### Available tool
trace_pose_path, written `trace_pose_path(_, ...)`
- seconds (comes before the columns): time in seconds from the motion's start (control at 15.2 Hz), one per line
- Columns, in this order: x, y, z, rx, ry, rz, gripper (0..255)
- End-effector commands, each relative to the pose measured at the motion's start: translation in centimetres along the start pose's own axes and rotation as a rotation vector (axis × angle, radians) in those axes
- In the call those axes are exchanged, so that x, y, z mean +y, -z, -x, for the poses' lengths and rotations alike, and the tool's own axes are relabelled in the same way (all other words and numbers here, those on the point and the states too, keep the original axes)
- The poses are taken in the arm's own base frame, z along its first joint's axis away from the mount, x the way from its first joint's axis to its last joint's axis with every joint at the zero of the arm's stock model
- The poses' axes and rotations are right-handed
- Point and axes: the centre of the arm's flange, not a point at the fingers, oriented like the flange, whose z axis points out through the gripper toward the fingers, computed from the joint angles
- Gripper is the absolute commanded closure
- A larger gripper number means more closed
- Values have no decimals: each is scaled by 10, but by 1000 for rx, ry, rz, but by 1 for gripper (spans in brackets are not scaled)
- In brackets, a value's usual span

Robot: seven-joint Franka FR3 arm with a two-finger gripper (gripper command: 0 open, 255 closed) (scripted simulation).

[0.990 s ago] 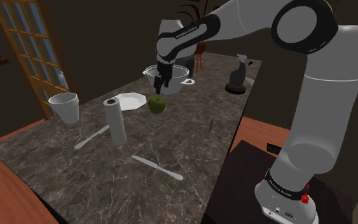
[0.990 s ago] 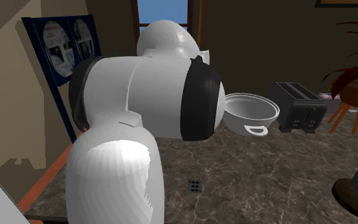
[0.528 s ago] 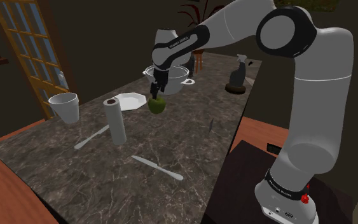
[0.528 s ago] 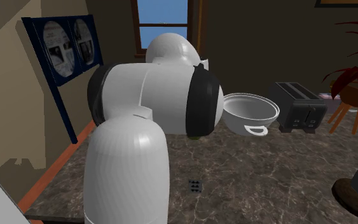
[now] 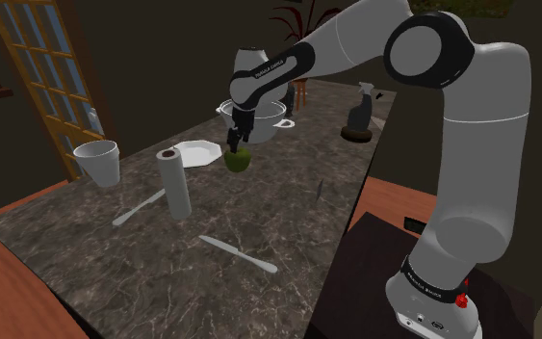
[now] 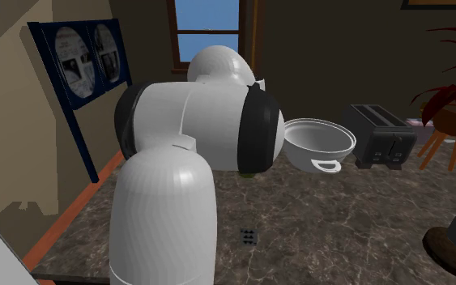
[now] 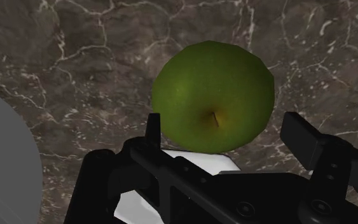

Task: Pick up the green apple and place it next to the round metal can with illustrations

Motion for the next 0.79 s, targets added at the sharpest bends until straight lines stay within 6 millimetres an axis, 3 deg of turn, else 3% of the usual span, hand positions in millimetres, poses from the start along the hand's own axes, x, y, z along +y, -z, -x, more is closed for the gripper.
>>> trace_pose_path(0.0,0,0,0,0,0,0,0)
trace_pose_path(0.07,0,0,0,0,0,0,255)
trace_pose_path(0.73,0,5,-1,0,0,0,255)
